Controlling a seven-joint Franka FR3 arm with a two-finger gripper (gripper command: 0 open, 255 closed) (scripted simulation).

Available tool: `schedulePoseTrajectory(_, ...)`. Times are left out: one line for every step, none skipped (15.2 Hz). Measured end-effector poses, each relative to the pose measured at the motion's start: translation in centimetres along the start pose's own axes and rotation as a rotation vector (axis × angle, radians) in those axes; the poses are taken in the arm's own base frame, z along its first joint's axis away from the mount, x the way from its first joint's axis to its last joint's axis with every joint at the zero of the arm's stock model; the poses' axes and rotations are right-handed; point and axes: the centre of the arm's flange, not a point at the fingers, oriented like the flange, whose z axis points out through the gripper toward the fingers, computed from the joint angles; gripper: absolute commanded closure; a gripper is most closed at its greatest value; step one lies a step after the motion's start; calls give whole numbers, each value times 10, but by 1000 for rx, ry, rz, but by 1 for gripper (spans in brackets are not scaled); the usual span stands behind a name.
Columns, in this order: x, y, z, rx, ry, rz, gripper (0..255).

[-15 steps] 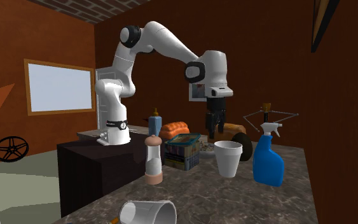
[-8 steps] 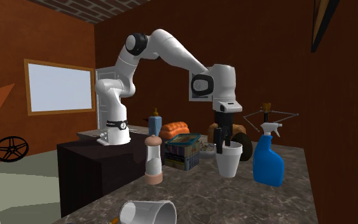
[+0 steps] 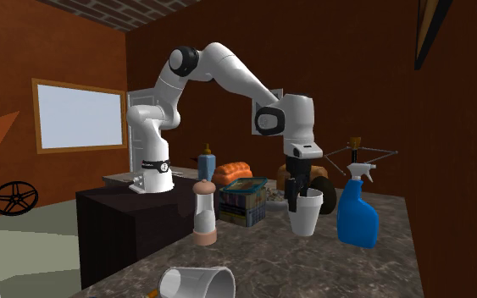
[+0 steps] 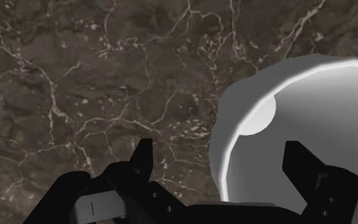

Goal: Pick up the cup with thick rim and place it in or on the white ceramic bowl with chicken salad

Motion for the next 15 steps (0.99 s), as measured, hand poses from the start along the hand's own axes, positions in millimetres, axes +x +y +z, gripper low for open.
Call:
schedulePoseTrajectory(0,0,0,0,0,0,0)
schedulePoseTrajectory(0,0,0,0,0,0,0)
schedulePoseTrajectory(0,0,0,0,0,0,255)
schedulePoseTrajectory(0,0,0,0,0,0,255)
schedulePoseTrajectory(0,0,0,0,0,0,255)
schedulePoseTrajectory(0,0,0,0,0,0,255)
schedulePoseTrajectory(0,0,0,0,1,0,255)
schedulePoseTrajectory(0,0,-1,0,2,0,255)
schedulePoseTrajectory(0,0,-1,0,2,0,255)
schedulePoseTrajectory(0,0,-1,0,2,0,255)
schedulePoseTrajectory(0,0,-1,0,2,0,255)
schedulePoseTrajectory(0,0,-1,0,2,0,255)
schedulePoseTrajectory(0,0,-1,0,2,0,255)
schedulePoseTrajectory(0,0,-3,0,1,0,255)
schedulePoseTrajectory(1,0,-7,0,0,0,255)
